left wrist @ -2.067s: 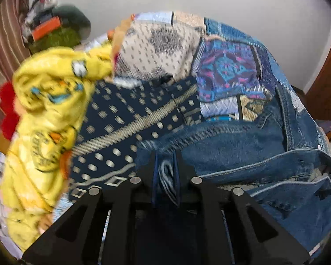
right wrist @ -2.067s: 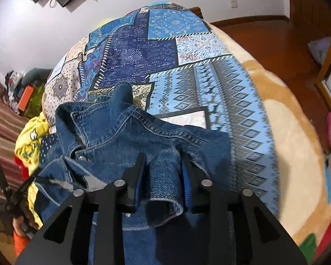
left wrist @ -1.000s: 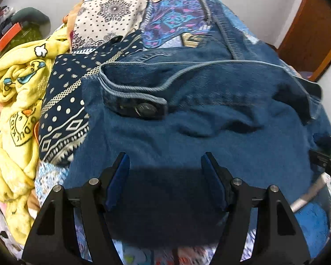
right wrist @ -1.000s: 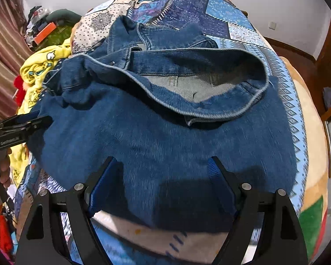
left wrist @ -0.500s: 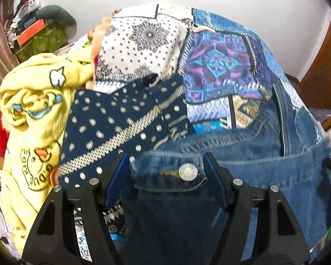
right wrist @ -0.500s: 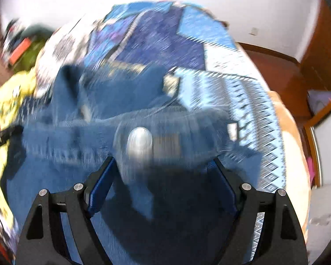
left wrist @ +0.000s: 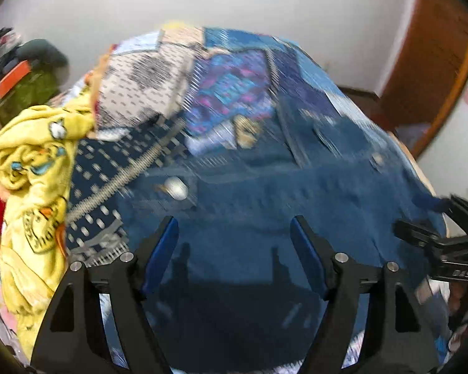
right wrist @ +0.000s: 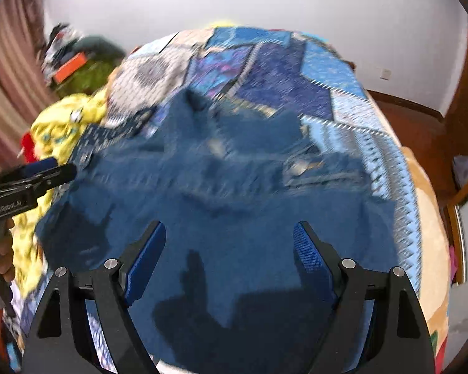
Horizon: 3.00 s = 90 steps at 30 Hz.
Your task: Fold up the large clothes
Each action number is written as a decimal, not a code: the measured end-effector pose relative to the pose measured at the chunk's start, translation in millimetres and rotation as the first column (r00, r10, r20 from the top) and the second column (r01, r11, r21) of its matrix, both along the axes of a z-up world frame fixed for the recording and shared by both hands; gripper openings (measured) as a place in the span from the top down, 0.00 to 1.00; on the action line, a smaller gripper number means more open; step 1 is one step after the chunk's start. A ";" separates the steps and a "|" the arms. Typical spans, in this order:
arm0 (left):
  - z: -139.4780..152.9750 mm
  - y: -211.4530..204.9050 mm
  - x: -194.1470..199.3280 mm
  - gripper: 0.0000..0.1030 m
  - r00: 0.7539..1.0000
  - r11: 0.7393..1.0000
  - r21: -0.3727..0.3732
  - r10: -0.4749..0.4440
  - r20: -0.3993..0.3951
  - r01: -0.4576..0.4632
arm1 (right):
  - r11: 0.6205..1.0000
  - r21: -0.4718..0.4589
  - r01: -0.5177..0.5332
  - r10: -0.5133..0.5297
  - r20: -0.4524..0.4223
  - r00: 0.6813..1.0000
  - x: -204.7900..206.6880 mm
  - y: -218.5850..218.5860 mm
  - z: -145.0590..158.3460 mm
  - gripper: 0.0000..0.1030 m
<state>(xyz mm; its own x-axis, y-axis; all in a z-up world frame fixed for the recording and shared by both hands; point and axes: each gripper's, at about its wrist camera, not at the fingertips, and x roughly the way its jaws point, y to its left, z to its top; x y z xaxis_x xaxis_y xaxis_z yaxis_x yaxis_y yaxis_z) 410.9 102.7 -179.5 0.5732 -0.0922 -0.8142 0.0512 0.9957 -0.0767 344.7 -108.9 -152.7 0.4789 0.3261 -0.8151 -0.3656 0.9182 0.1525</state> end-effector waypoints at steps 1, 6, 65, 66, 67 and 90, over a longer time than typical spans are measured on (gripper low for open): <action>-2.6 -4.6 -5.1 0.29 1.000 1.000 0.000 -0.013 -0.007 0.013 | 1.000 -0.007 -0.004 0.004 -0.002 1.000 -0.7 -0.3 -3.0 0.21; -31.8 -28.6 -24.7 0.27 0.994 0.998 0.009 -0.066 -0.084 0.067 | 0.996 -0.085 -0.008 0.003 -0.048 0.999 -8.4 -5.0 -26.0 0.21; -118.2 101.3 -41.1 0.43 0.915 0.619 -0.683 0.349 -0.204 -0.388 | 0.993 0.022 0.115 -0.113 -0.079 0.990 -36.9 -46.0 -27.5 0.19; -112.2 98.5 -40.5 0.46 0.917 0.642 -0.664 0.349 -0.192 -0.383 | 0.993 0.011 0.114 -0.112 -0.082 0.990 -37.5 -43.6 -27.0 0.19; -109.0 98.0 -41.8 0.52 0.920 0.658 -0.653 0.348 -0.178 -0.375 | 0.994 0.006 0.112 -0.111 -0.084 0.990 -37.7 -42.1 -26.3 0.19; 55.0 95.7 -129.5 0.81 0.877 0.864 -0.427 0.402 0.263 -0.267 | 0.977 0.037 -0.209 0.212 -0.150 0.966 -26.9 105.9 -42.4 0.19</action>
<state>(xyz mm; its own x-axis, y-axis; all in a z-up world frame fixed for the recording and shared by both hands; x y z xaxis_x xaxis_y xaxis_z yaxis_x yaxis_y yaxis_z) 281.4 198.4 -124.5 0.8521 -0.0974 -0.5142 -0.1907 0.8572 -0.4783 317.8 -3.0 -195.1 0.2689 0.4239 -0.8649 -0.5211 0.8192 0.2395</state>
